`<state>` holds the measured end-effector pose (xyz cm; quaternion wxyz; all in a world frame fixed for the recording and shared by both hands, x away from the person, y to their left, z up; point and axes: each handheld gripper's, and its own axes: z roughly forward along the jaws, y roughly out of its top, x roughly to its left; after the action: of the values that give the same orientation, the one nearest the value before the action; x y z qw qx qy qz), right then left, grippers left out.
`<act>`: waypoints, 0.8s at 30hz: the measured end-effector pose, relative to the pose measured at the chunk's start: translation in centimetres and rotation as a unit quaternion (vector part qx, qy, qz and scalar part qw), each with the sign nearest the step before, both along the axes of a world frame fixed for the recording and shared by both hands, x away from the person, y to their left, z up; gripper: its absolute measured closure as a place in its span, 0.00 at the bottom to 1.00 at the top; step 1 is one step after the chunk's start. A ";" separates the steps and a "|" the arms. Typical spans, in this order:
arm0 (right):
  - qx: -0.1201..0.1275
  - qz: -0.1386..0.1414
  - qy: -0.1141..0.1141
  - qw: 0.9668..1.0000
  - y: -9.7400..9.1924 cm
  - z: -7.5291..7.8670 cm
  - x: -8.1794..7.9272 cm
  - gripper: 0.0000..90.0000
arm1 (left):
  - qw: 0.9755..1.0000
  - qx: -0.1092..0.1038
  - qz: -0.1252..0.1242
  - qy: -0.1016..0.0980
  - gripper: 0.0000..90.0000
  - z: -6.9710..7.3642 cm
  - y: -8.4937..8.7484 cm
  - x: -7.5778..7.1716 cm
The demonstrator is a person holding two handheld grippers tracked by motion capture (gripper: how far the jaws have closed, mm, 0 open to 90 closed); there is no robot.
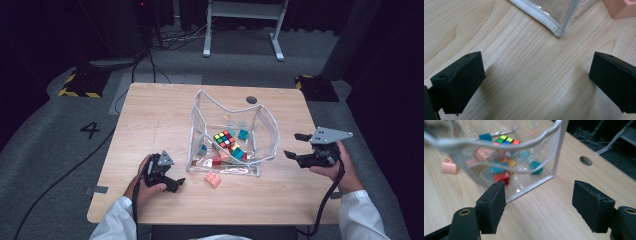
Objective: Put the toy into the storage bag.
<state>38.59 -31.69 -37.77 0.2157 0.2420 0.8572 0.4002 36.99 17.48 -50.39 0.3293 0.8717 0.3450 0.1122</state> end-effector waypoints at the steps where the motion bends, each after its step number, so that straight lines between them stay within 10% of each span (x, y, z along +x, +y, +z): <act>1: -0.002 0.003 0.002 1.000 0.1 -0.6 -0.2 0.31 | 1.000 0.000 0.000 0.000 0.00 0.0 0.0 0.0; 18: 0.046 0.045 0.070 0.995 2.2 -8.5 -3.0 0.34 | 1.000 0.000 0.000 0.000 0.00 0.0 0.0 0.0; 24: 0.026 0.076 0.095 0.992 4.8 -10.3 -4.2 0.34 | 1.000 0.000 0.000 0.000 0.00 0.0 0.0 0.0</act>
<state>34.43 -26.87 -48.10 0.0957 0.2182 0.8791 0.4128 36.99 17.48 -50.38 0.3293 0.8718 0.3450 0.1120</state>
